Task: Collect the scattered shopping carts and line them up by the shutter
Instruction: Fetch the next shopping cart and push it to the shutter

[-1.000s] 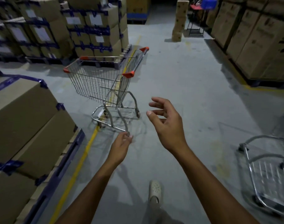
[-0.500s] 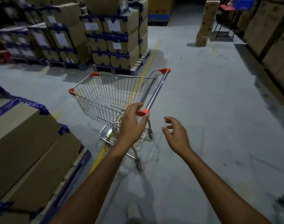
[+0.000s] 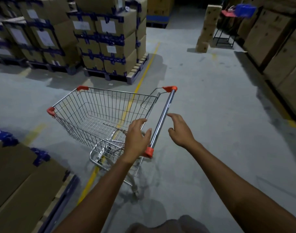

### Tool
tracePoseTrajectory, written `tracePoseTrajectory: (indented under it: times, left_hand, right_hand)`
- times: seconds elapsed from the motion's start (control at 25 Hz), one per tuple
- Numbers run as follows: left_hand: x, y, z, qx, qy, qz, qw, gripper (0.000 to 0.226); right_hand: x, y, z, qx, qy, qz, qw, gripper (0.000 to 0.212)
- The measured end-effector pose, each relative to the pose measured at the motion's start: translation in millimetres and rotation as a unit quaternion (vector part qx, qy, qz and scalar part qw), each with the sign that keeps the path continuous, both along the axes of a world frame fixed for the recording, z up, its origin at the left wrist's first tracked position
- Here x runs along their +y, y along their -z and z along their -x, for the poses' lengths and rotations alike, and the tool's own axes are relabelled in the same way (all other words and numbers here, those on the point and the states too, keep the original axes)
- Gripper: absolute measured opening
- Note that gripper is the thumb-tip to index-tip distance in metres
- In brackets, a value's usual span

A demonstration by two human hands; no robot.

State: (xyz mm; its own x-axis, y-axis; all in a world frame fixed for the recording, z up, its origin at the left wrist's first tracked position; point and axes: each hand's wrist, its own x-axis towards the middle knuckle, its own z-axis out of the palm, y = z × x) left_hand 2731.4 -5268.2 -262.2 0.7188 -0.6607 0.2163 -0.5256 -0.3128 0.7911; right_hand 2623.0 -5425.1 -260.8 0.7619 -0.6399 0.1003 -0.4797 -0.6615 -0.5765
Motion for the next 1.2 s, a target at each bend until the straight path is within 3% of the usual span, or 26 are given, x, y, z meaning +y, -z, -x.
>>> tracePoseTrajectory:
  times: [0.24, 0.32, 0.4, 0.48, 0.56, 0.72, 0.88, 1.08, 1.2]
  left_hand:
    - [-57, 24, -15, 0.001, -0.065, -0.024, 0.998, 0.043]
    - [-75, 35, -10, -0.015, -0.04, -0.145, 0.989, 0.049]
    - [-87, 46, 4, 0.016, -0.017, -0.319, 0.948, 0.058]
    - [-95, 50, 15, 0.062, -0.095, -0.408, 0.906, 0.067]
    - [-91, 49, 29, 0.053, -0.186, -0.445, 0.874, 0.08]
    - [-80, 41, 64, 0.042, -0.259, -0.459, 0.849, 0.073]
    - [-72, 45, 121, 0.0, -0.303, -0.437, 0.847, 0.051]
    - [-56, 60, 203, -0.071, -0.382, -0.422, 0.819, 0.064]
    - [-43, 61, 268, -0.055, -0.418, -0.391, 0.818, 0.056]
  right_hand:
    - [-98, 17, -65, 0.114, -0.128, 0.074, 0.982, 0.07]
    - [-142, 32, -81, 0.178, -0.181, 0.143, 0.957, 0.069]
    - [-179, 50, -91, 0.196, -0.231, 0.172, 0.937, 0.074]
    - [-202, 66, -97, 0.186, -0.273, 0.179, 0.927, 0.079]
    - [-197, 73, -89, 0.17, -0.29, 0.175, 0.925, 0.08]
    - [-194, 75, -67, 0.085, -0.341, 0.219, 0.91, 0.076]
    - [-197, 79, -41, 0.04, -0.375, 0.26, 0.889, 0.048]
    - [-170, 92, 8, -0.034, -0.443, 0.272, 0.854, 0.028]
    - [-158, 90, 60, -0.054, -0.505, 0.253, 0.823, 0.024]
